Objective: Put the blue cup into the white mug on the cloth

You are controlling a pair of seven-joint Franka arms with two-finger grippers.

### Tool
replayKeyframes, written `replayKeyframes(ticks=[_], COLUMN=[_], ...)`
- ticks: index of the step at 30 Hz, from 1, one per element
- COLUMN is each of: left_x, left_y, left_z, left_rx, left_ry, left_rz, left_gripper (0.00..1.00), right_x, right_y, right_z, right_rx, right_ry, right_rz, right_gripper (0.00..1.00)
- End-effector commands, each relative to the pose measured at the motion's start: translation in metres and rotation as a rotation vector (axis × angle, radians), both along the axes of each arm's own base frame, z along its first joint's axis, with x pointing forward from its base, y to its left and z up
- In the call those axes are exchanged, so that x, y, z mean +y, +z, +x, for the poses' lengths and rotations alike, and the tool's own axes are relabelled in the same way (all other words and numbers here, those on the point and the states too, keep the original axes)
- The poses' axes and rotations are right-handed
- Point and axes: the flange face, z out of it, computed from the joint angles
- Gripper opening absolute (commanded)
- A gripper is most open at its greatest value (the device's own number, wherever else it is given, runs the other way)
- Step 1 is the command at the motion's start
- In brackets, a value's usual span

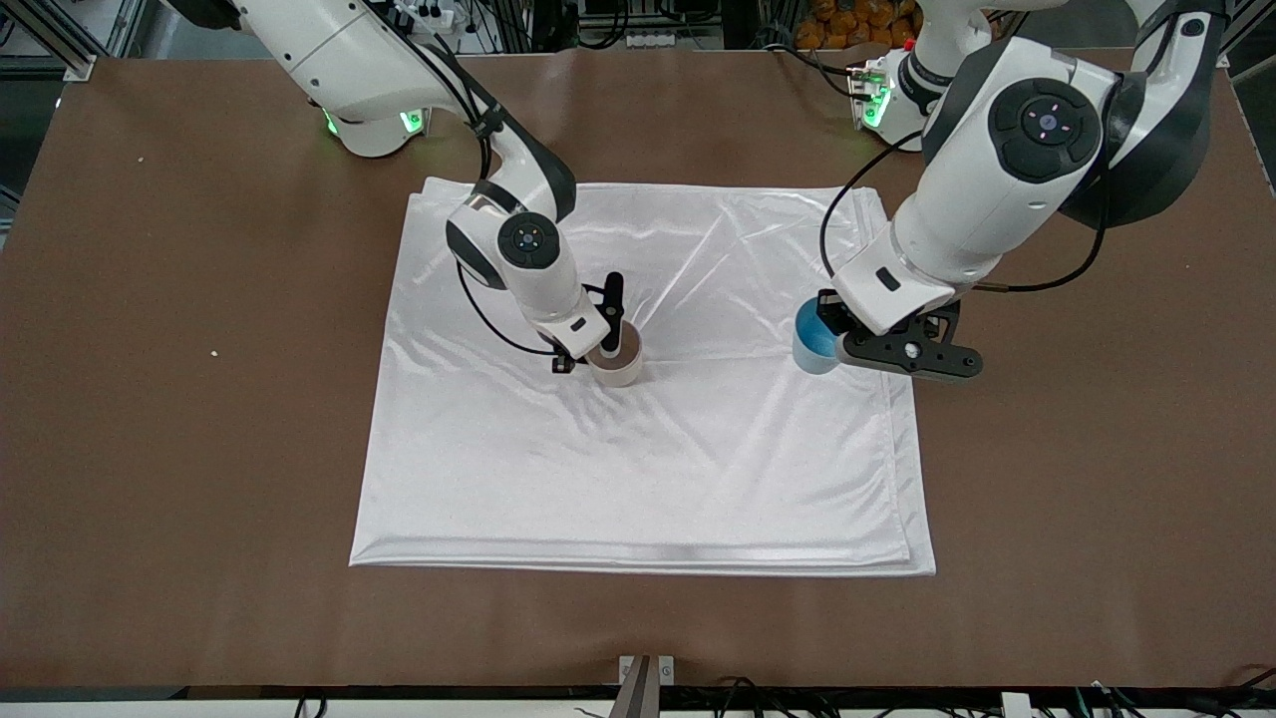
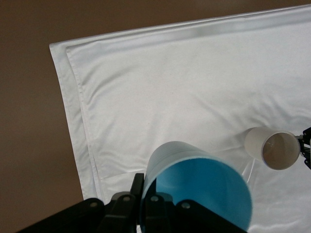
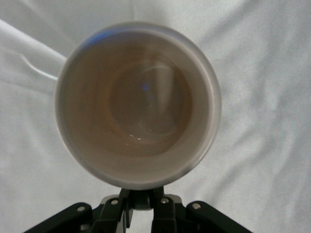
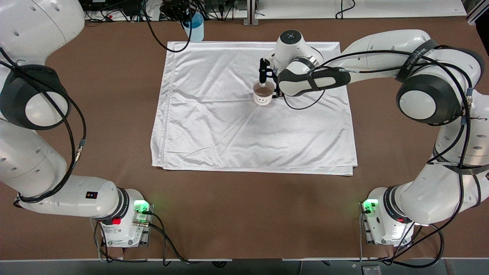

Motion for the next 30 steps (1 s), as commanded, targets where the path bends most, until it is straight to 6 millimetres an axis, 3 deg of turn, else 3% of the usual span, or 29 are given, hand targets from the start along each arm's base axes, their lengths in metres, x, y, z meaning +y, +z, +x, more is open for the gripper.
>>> replayKeyframes(ticks=[1, 4, 9, 11, 16, 22, 30], left_x=[0.001, -0.001, -0.010, -0.015, -0.034, -0.062, -0.112], left_y=[0.003, 0.000, 0.001, 0.000, -0.002, -0.012, -0.037], left_z=[-0.002, -0.004, -0.008, -0.010, -0.019, -0.032, -0.055], left_rx=[-0.004, 0.002, 0.003, 0.006, 0.012, 0.032, 0.069], left_ry=[0.009, 0.007, 0.009, 0.030, 0.049, 0.075, 0.136], left_rz=[0.017, 0.018, 0.015, 0.013, 0.010, 0.010, 0.011], left_gripper=[0.00, 0.00, 0.00, 0.00, 0.00, 0.00, 0.00], right_x=[0.009, 0.009, 0.008, 0.008, 0.004, -0.016, -0.044], right_y=[0.001, 0.003, 0.011, 0.017, 0.038, 0.078, 0.161], right_z=[0.001, 0.002, 0.003, 0.004, 0.009, 0.019, 0.025], right_rx=[-0.029, -0.036, -0.044, -0.050, -0.073, -0.092, -0.164], right_ry=[-0.015, -0.018, -0.054, -0.059, -0.076, -0.137, -0.237], right_rz=[-0.010, -0.014, -0.013, -0.011, 0.002, -0.019, -0.030], right_gripper=[0.22, 0.24, 0.44, 0.58, 0.75, 0.81, 0.86])
